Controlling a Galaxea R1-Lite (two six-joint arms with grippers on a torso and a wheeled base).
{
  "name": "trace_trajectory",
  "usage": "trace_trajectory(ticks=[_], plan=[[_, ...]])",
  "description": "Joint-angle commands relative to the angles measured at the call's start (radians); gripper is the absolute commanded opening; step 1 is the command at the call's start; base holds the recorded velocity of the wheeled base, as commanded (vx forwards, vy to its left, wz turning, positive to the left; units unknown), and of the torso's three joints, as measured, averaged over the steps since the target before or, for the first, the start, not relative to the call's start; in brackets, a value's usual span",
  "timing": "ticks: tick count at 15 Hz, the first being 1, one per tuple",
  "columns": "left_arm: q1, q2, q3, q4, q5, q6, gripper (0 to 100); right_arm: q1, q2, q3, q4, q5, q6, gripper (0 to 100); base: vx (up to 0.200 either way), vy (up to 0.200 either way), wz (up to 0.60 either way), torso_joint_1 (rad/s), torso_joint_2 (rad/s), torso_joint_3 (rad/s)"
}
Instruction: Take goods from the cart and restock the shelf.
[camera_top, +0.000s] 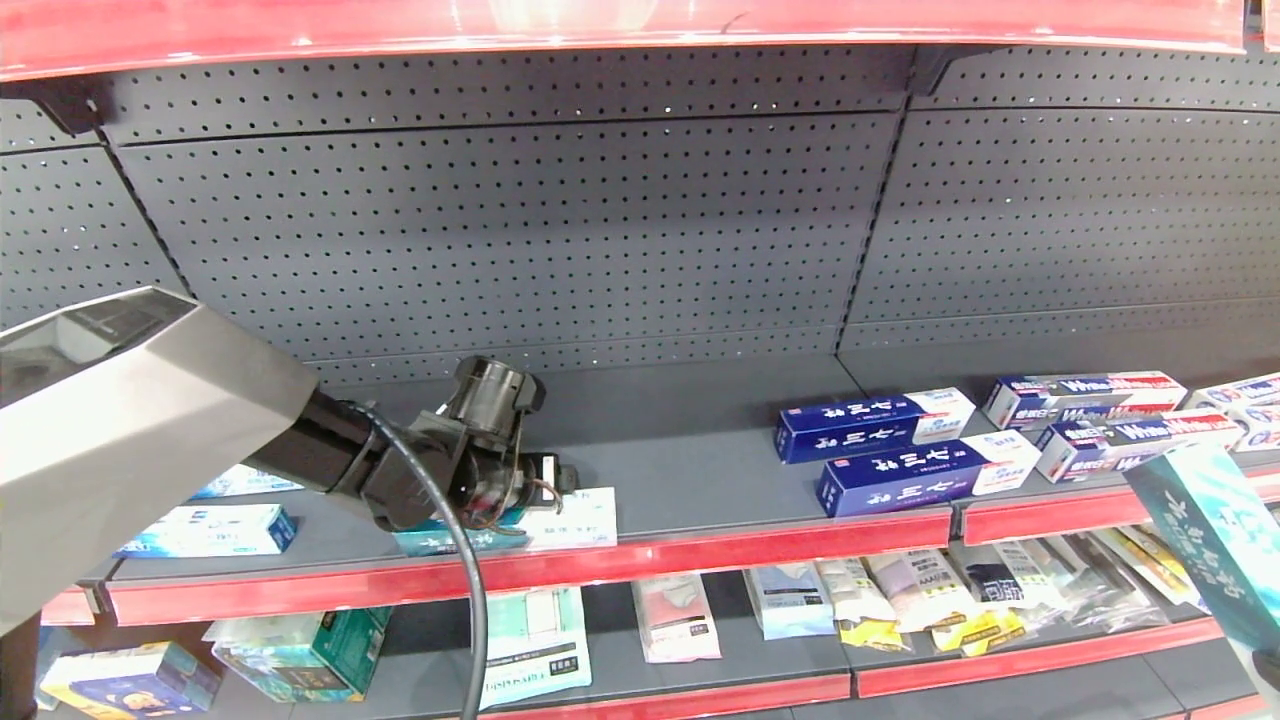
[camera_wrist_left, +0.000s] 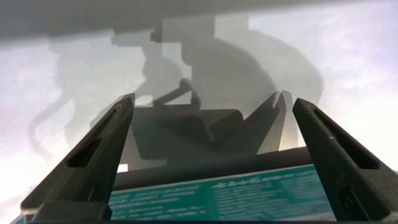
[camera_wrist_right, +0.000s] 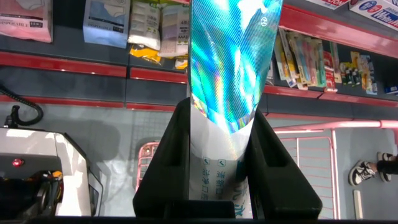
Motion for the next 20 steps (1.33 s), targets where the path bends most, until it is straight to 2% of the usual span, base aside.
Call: trace_trajectory(ticks=[1,2,5,9,15,16,20], plan=[[-0.003,0.035,-0.003,-0.026,0.001,-0.002,100,0.0,0.002,0.009,-0.001,0.001,0.001,0,0.0,0.0,0.0,0.0,0.0,0.0],[-0.007,0.045,-0.001,-0.046,0.001,0.0,100,0.0,-0.003,0.015,-0.003,0.001,0.003,0,0.0,0.0,0.0,0.0,0.0,0.0],[-0.01,0.058,-0.042,-0.064,0.001,0.064,100,0.0,-0.007,0.018,-0.003,0.003,0.004,0,0.0,0.0,0.0,0.0,0.0,0.0],[0.004,0.033,-0.104,-0.059,0.021,0.067,100,-0.002,-0.01,0.014,-0.003,0.004,0.003,0,0.0,0.0,0.0,0.0,0.0,0.0],[0.004,-0.08,-0.084,-0.004,0.025,0.067,100,0.0,-0.015,0.018,-0.003,0.006,0.001,0,0.0,0.0,0.0,0.0,0.0,0.0],[0.01,-0.136,-0.061,0.016,0.05,0.064,100,0.0,-0.009,0.009,-0.003,0.006,-0.001,0,0.0,0.0,0.0,0.0,0.0,0.0],[0.009,-0.315,0.132,0.013,0.073,0.064,100,0.0,0.005,-0.008,-0.004,0.006,0.001,0,0.0,0.0,0.0,0.0,0.0,0.0]])
